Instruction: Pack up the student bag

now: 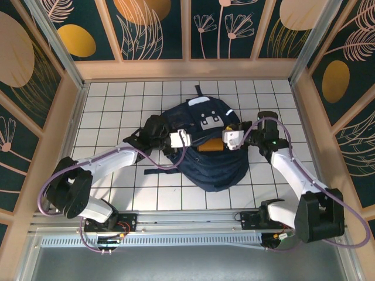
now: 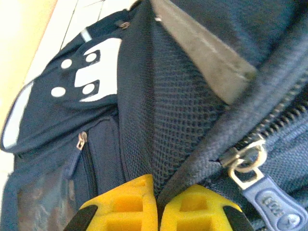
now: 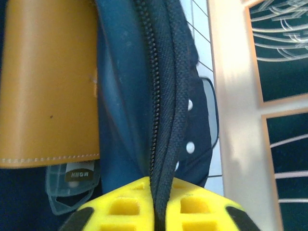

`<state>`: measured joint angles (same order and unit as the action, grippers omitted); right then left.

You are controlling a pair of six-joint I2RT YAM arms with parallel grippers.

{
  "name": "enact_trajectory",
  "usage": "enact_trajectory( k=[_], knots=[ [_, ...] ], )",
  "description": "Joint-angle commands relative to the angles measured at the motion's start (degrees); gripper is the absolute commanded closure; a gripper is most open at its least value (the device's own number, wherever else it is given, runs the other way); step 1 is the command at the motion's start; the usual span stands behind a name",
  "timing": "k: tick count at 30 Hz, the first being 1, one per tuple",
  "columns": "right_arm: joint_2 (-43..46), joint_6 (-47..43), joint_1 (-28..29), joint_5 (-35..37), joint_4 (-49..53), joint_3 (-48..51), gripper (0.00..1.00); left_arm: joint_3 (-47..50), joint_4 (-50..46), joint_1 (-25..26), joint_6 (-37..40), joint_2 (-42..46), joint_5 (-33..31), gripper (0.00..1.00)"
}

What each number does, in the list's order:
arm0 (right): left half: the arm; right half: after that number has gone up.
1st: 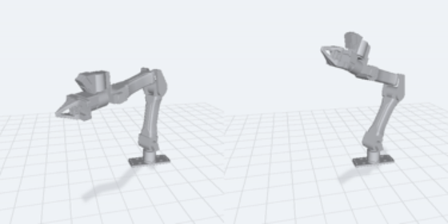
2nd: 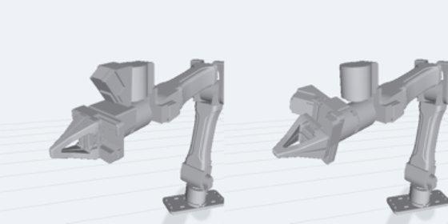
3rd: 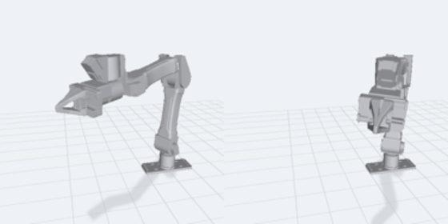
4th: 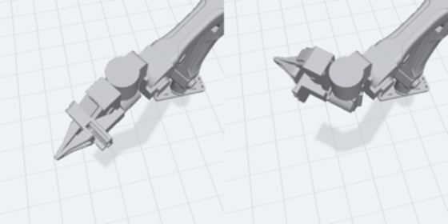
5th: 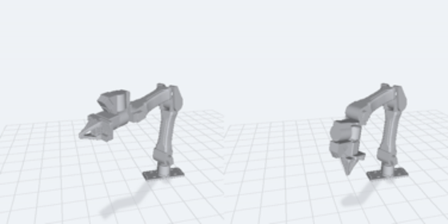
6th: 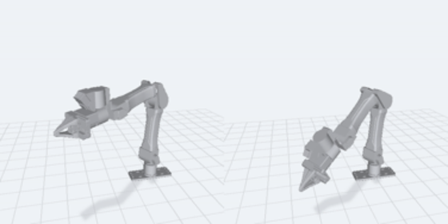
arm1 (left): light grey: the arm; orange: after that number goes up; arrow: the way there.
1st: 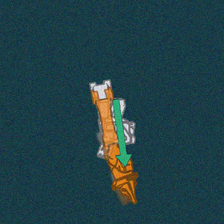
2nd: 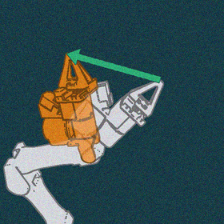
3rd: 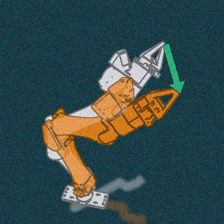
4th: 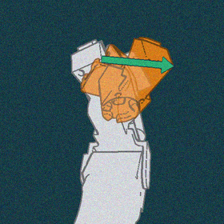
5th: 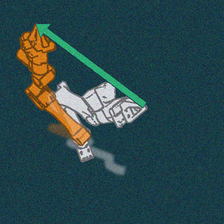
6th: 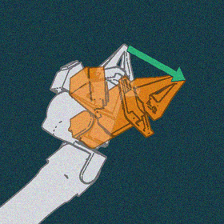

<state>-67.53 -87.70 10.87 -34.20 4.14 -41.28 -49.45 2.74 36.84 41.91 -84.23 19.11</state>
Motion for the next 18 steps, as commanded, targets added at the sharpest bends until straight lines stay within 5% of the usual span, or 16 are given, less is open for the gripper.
enact_trajectory(
  k=[1,4,10,14,18],
  knots=[
    [-0.7,10.1,0.5,4.4,-8.9,-1.6,0.79,-4.1,-0.5,0.0,-25.8,0.8,-5.7,1.00],
    [6.8,21.3,1.3,4.0,-12.2,2.5,0.58,-5.9,-3.7,0.0,-35.3,-1.3,-10.9,1.00],
    [20.6,41.2,1.7,10.9,5.4,0.8,0.46,-8.1,-5.1,0.5,-50.2,-2.1,-20.5,1.00],
    [22.0,77.3,1.9,13.3,6.7,-2.6,0.52,-8.0,-2.4,4.4,-49.6,-3.6,-17.2,1.00],
    [18.4,119.2,1.6,23.1,13.5,-2.6,0.59,-7.7,3.0,8.3,-47.5,-6.0,-7.1,1.00]
  ],
)
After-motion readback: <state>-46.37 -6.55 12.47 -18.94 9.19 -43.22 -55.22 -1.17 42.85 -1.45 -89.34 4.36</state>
